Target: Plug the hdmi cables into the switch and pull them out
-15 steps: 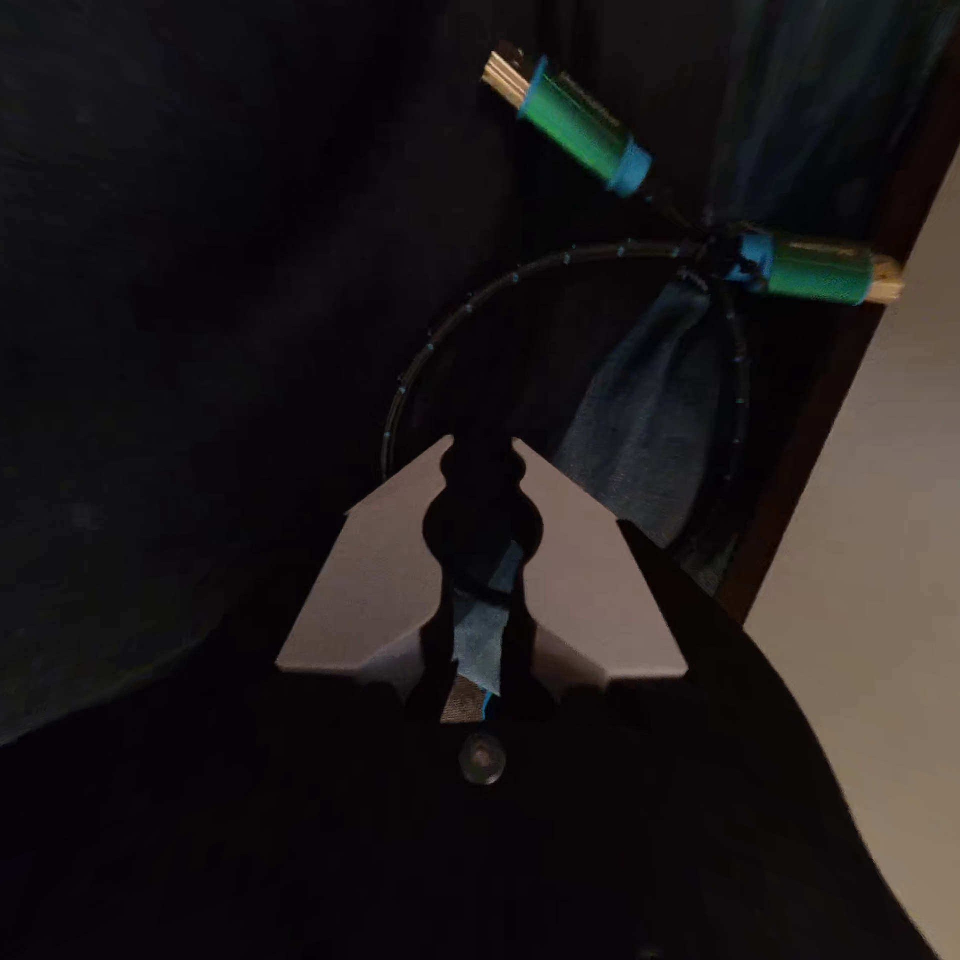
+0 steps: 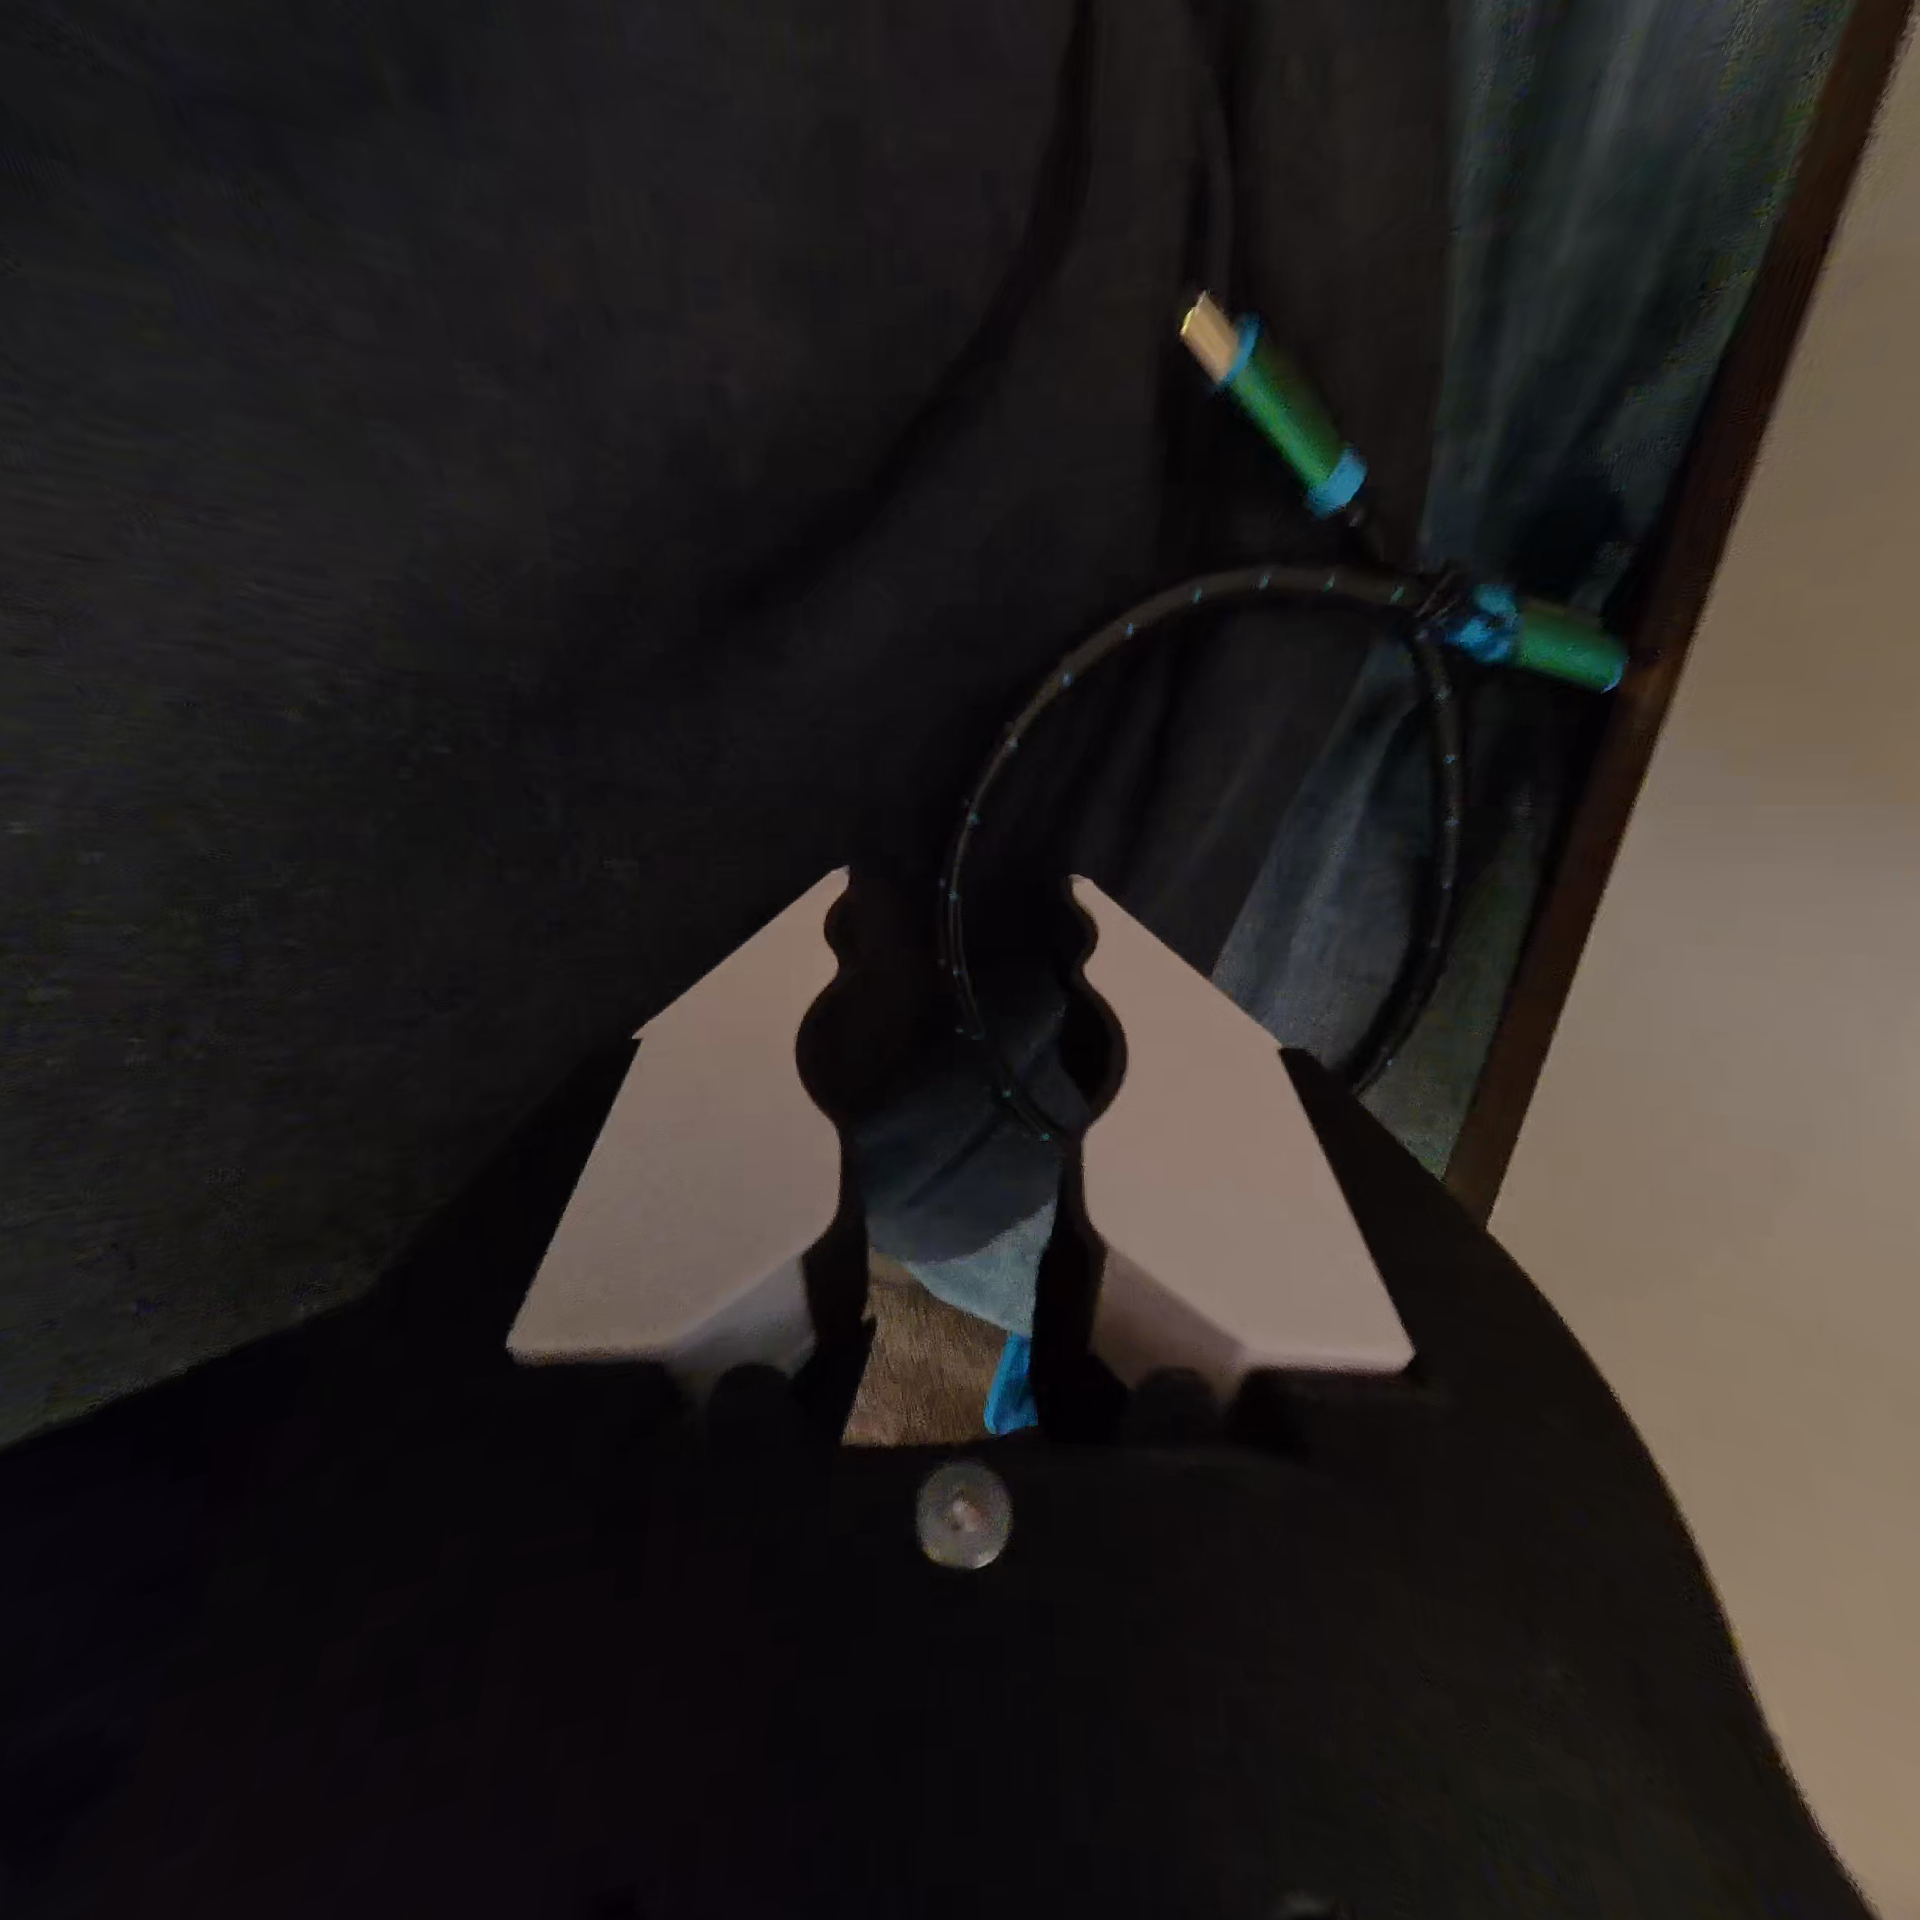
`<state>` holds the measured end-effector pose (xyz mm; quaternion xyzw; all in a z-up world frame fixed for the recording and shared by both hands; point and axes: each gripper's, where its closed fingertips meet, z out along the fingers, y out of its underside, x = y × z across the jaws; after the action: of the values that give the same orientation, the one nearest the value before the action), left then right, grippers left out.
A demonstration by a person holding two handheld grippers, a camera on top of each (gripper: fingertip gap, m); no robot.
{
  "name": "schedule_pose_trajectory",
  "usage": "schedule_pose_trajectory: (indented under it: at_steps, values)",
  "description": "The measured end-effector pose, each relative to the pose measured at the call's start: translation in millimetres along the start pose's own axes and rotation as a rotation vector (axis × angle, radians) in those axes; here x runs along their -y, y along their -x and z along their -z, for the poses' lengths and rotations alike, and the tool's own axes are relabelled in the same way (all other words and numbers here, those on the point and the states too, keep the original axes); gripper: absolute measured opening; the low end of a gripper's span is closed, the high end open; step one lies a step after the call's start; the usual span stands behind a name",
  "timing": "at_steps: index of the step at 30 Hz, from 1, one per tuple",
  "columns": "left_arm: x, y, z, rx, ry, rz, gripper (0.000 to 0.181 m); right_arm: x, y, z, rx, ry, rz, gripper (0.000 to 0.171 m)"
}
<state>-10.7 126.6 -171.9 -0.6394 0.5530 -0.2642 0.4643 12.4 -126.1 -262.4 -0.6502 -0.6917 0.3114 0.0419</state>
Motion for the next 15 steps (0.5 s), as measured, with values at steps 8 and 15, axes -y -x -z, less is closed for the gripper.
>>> schedule_pose_trajectory:
  at_steps: [8, 15]
  values:
    - [0.2, -2.8, -0.3, -0.002, 0.007, -0.010, 0.000, 4.0, -7.7, 0.9, -0.001, -0.080, -0.027, 0.004]
    - [3.9, 1.8, 4.0, 0.010, -0.004, -0.006, 0.000, 39.1, -24.3, 69.9, 0.002, -0.468, -0.065, 0.004]
